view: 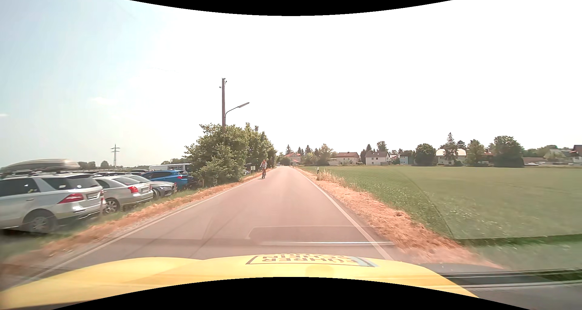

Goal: Follow the waypoints while adhering to traffic rules and regulations

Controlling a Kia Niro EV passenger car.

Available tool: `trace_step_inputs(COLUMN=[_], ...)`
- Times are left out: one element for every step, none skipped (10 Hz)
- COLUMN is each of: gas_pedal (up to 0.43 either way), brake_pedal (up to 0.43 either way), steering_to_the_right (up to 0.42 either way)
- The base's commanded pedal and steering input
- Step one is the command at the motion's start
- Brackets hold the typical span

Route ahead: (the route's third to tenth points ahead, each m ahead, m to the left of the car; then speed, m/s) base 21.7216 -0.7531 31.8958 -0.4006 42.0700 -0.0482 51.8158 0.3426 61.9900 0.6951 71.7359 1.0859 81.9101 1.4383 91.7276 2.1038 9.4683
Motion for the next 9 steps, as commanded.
trace_step_inputs(gas_pedal=[0.087,0.079,0.079,0.079,0.079,0.079,0.079,0.079,0.079], brake_pedal=[0.0,0.0,0.0,0.0,0.0,0.0,0.0,0.0,0.0], steering_to_the_right=[-0.01,-0.01,-0.008,-0.005,-0.004,-0.004,-0.004,-0.004,-0.004])
